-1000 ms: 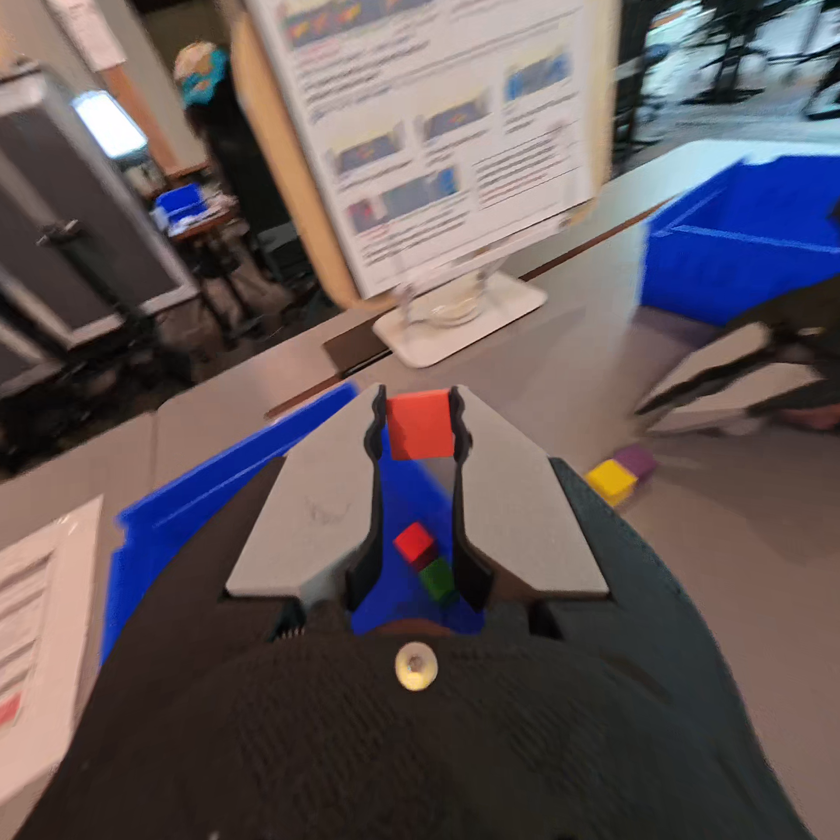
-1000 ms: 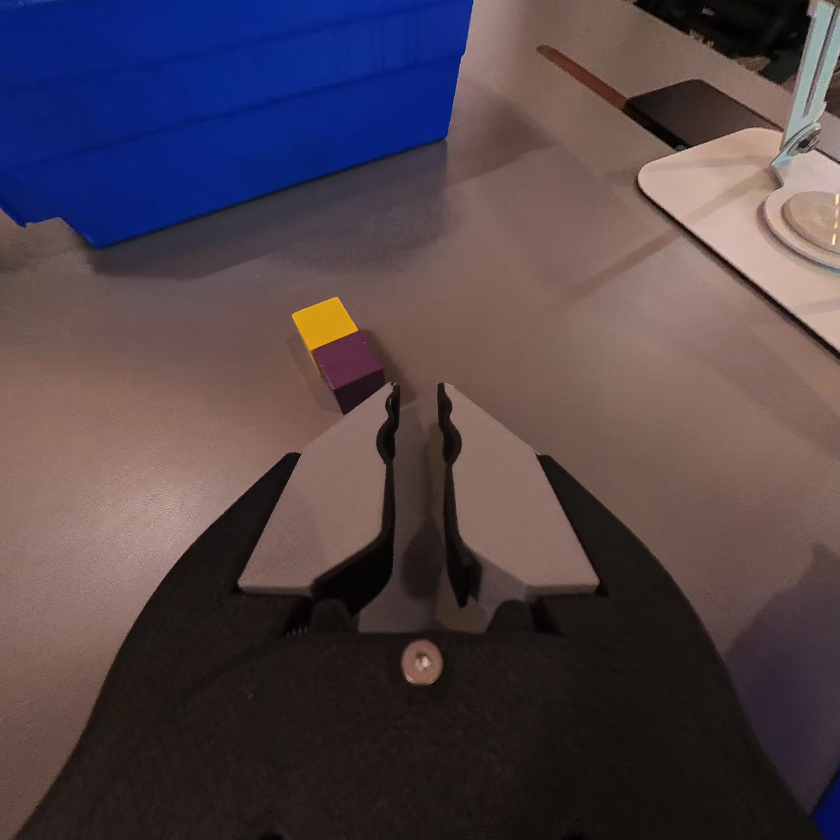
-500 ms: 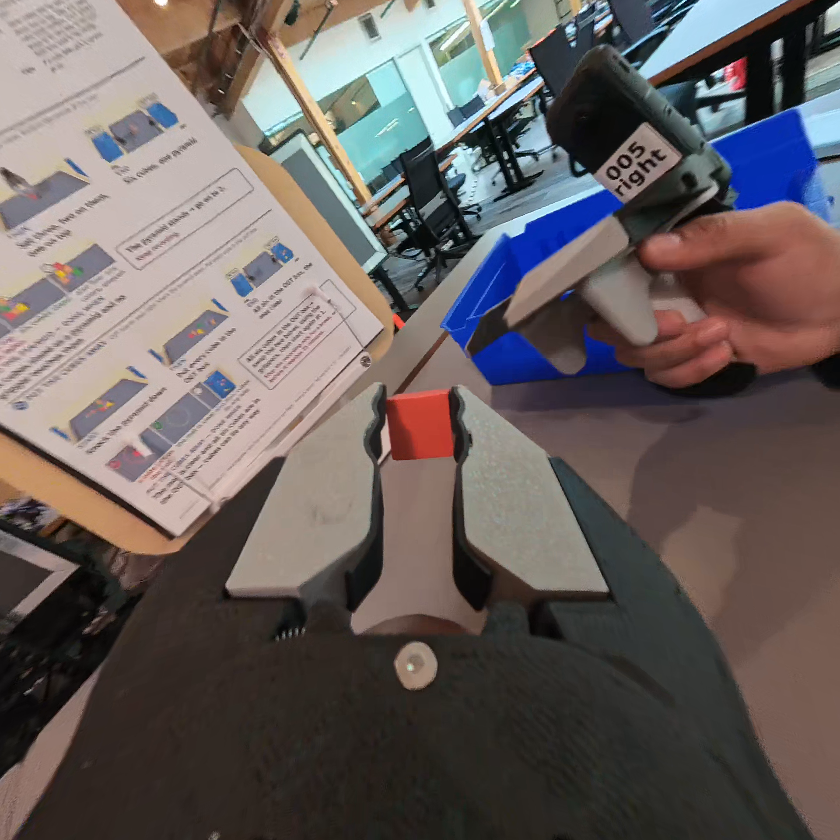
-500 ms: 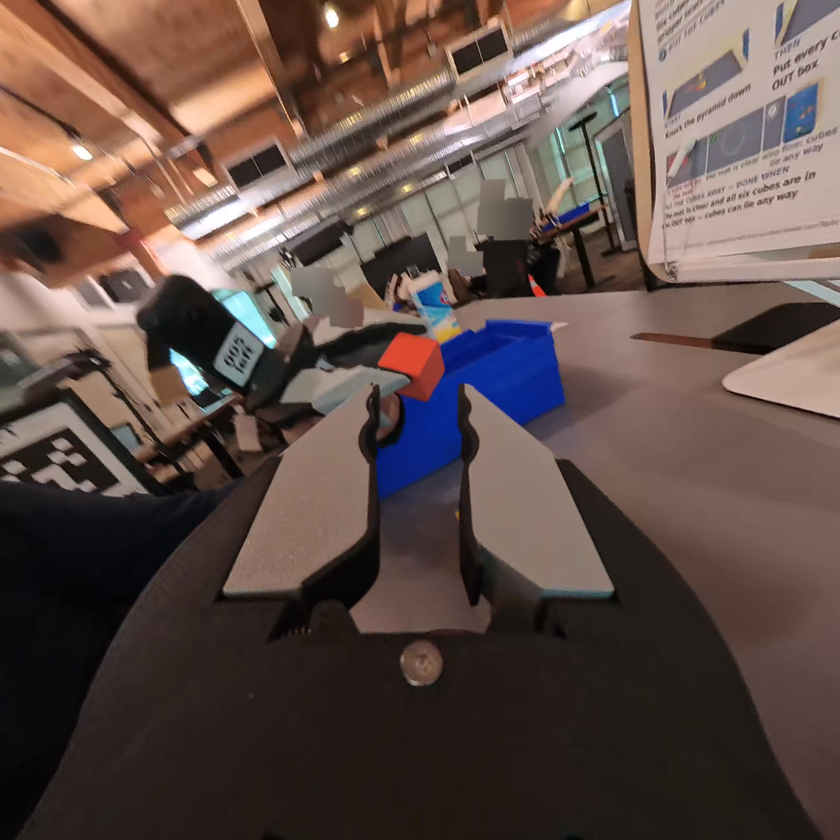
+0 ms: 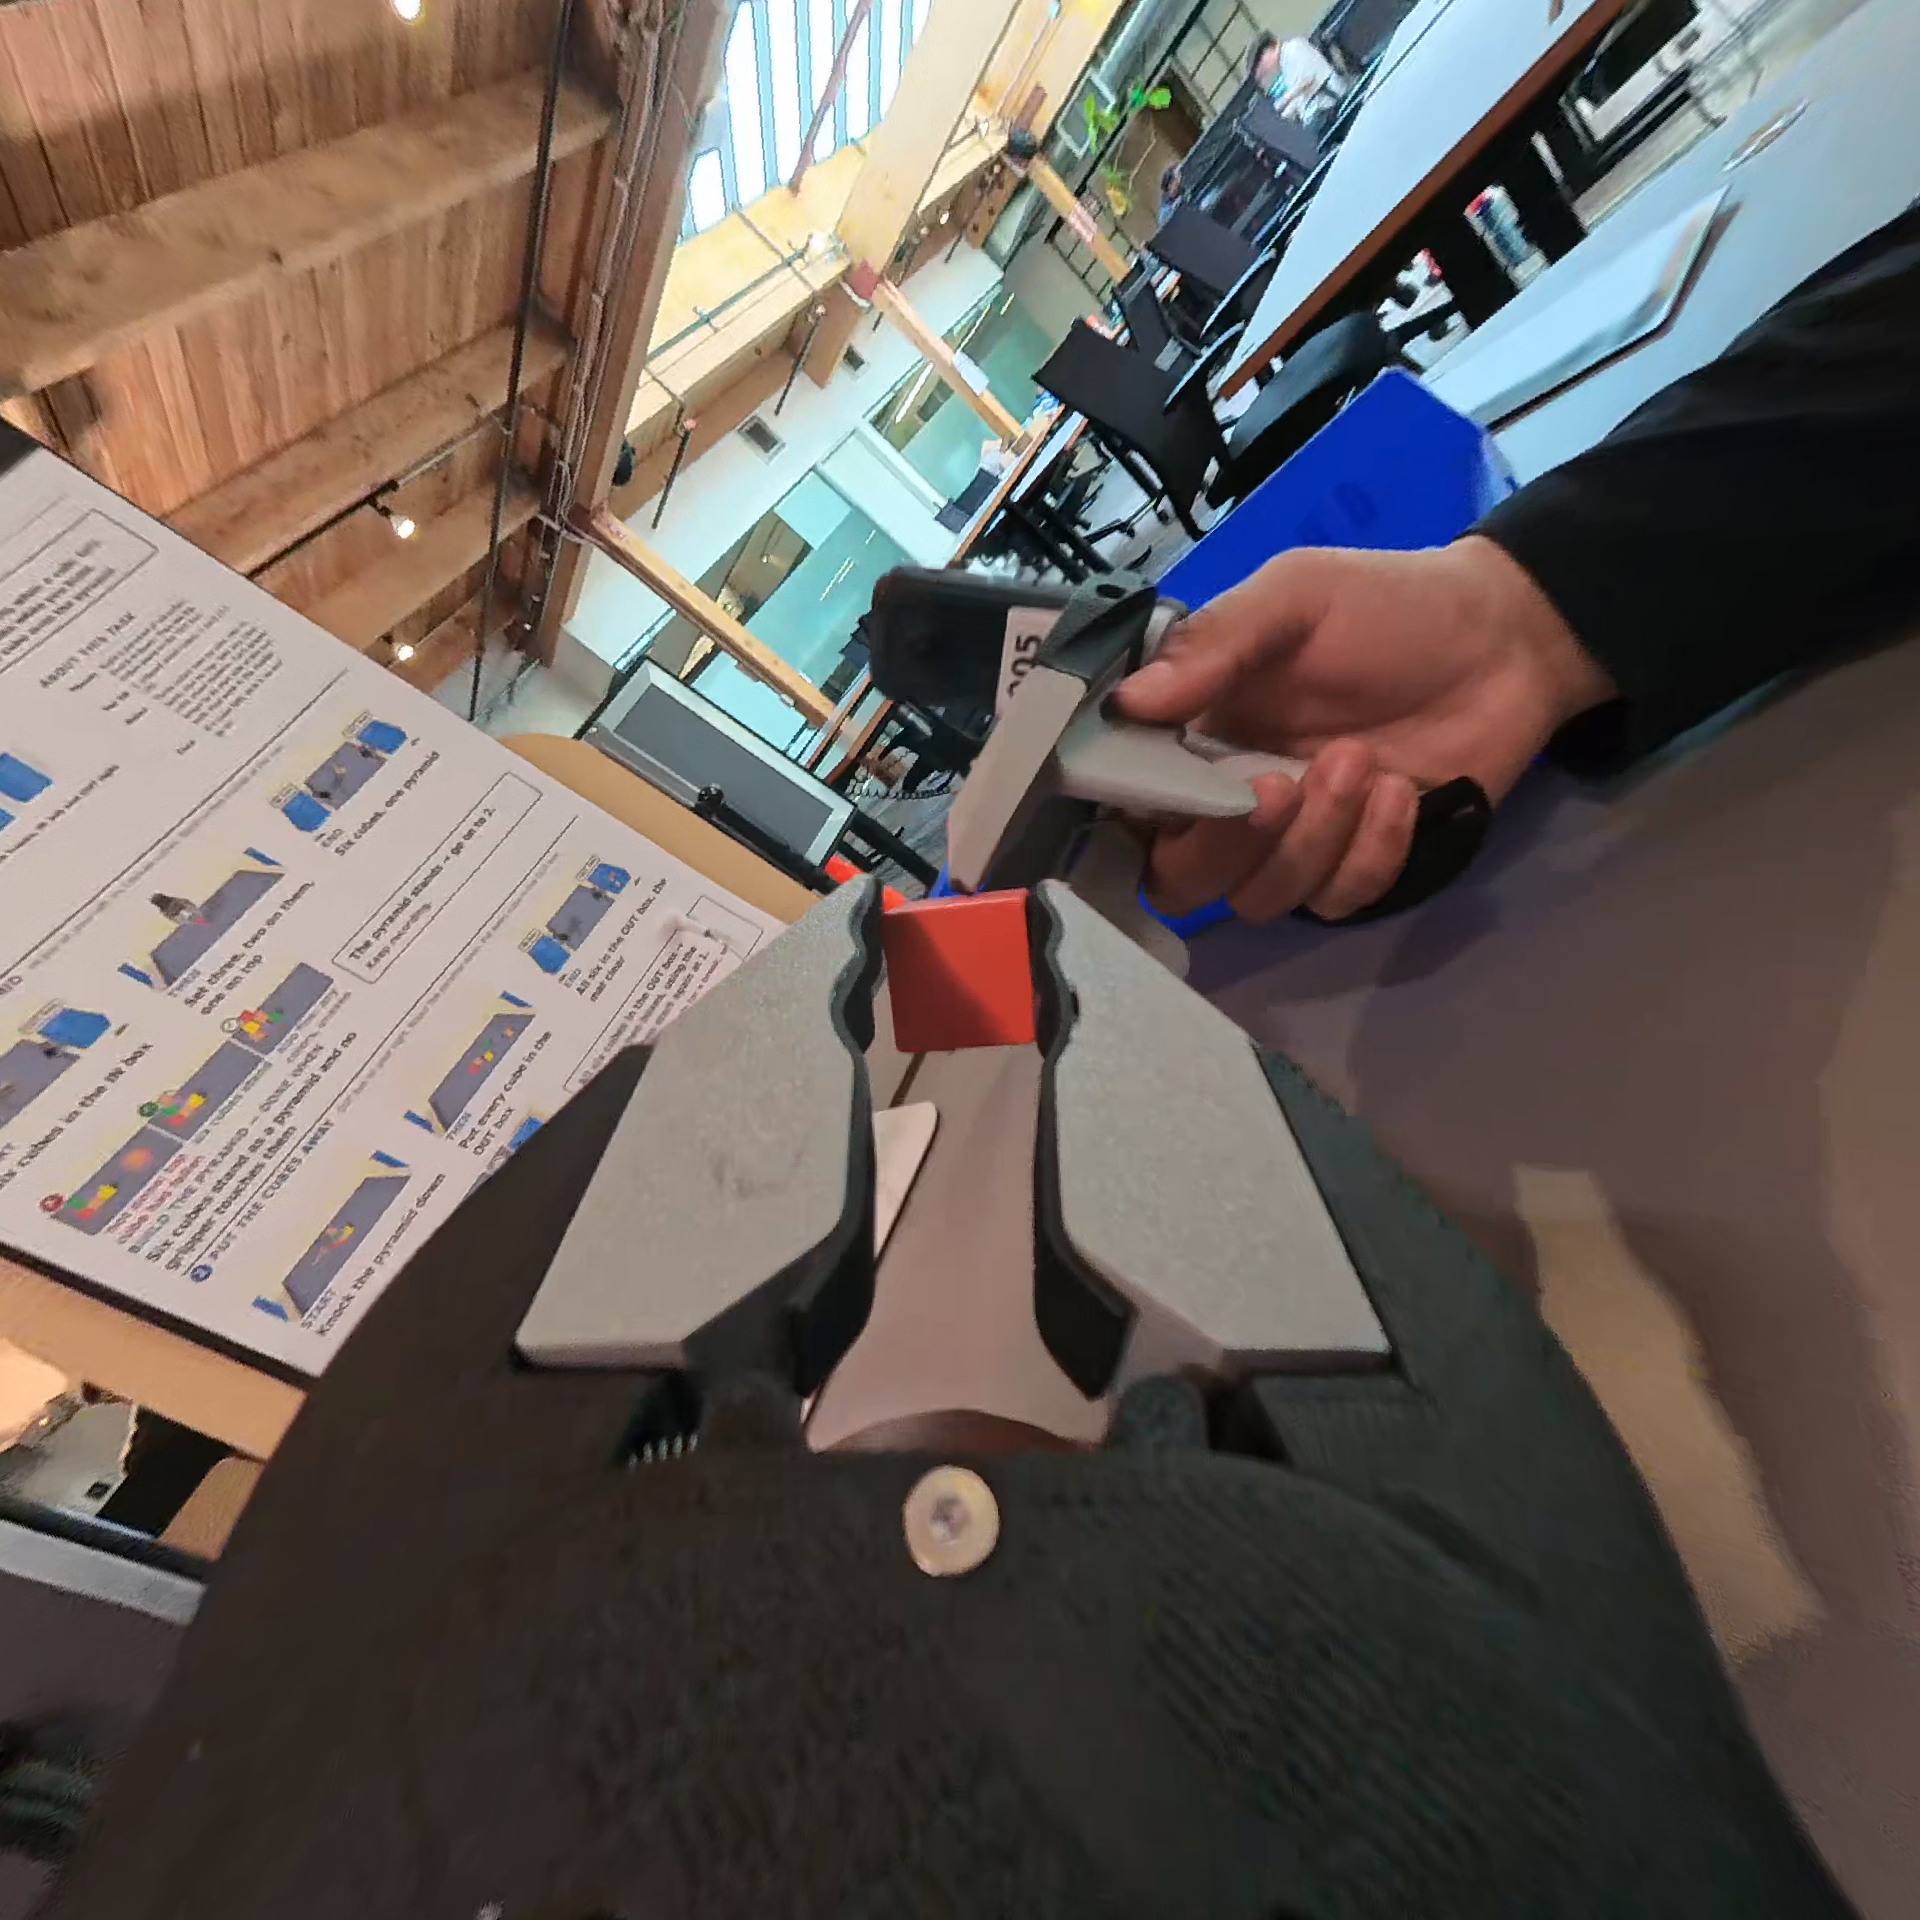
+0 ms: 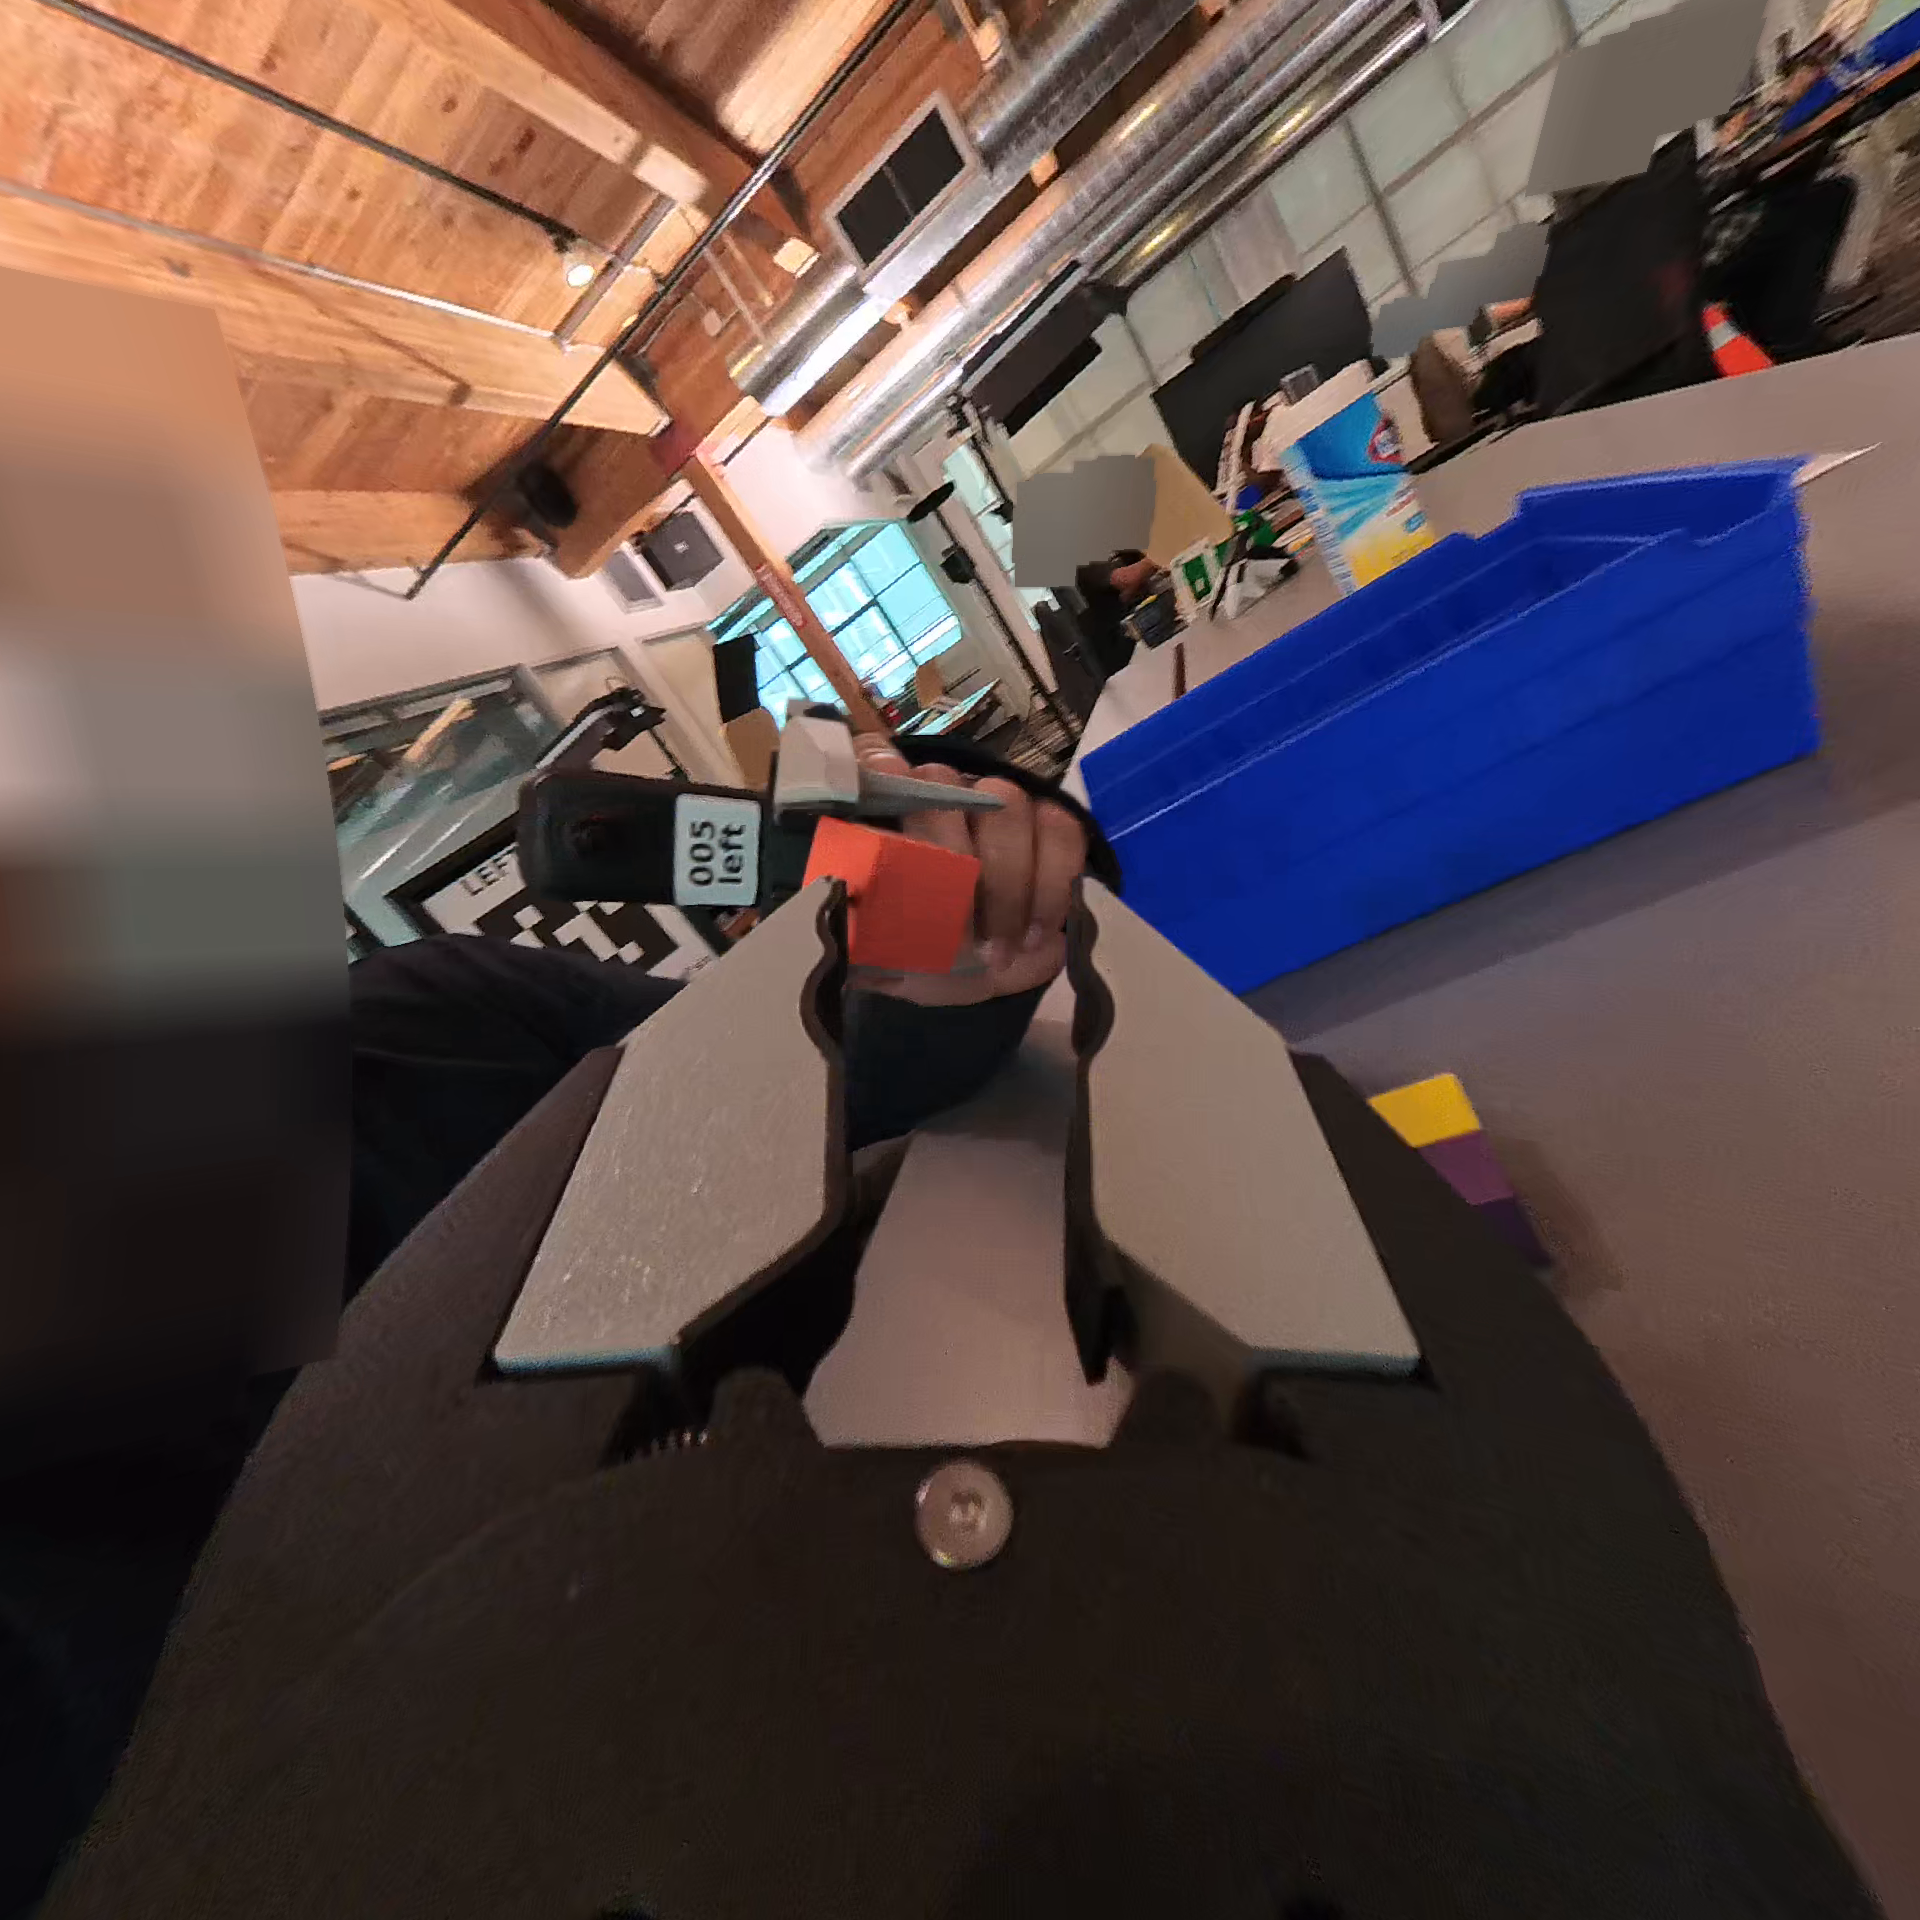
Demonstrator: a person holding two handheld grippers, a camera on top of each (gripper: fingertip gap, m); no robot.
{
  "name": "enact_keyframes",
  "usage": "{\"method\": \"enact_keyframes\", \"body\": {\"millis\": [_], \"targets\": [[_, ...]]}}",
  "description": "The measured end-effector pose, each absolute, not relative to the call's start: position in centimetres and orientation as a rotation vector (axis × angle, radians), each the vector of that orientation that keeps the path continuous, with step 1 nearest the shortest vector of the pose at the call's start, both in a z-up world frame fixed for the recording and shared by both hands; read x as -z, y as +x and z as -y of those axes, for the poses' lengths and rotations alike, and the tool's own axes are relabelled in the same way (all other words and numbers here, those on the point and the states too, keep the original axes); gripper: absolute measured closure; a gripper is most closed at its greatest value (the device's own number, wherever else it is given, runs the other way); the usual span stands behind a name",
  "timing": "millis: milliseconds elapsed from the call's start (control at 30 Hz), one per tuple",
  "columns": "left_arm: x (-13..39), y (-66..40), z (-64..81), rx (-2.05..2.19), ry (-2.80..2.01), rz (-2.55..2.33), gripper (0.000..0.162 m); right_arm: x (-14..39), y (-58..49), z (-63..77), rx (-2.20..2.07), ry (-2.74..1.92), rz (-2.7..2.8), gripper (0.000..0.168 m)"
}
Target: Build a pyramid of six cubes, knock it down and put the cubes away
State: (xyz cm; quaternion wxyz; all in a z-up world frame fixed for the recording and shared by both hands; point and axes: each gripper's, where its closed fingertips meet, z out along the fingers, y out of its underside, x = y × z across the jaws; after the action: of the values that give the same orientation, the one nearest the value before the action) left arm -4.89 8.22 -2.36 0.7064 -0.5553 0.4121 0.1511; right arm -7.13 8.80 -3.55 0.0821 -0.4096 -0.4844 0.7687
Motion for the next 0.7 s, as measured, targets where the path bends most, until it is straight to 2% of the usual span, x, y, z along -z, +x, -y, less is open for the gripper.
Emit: {"method": "enact_keyframes", "body": {"millis": [200,567,700], "targets": [[3.2,-3.9,-8.1,-0.341,-1.231,-0.965,0.136,4.3,-6.5,-5.5,-2.357,-1.147,1.631,0.130],[3.3,-4.2,-8.4,-0.401,-1.217,-0.958,0.137,4.1,-6.8,-6.2,-2.337,-1.168,1.580,0.133],[3.1,-4.7,-8.4,-0.412,-1.221,-0.948,0.137,3.0,-6.4,-7.2,-2.380,-1.139,1.497,0.143]]}}
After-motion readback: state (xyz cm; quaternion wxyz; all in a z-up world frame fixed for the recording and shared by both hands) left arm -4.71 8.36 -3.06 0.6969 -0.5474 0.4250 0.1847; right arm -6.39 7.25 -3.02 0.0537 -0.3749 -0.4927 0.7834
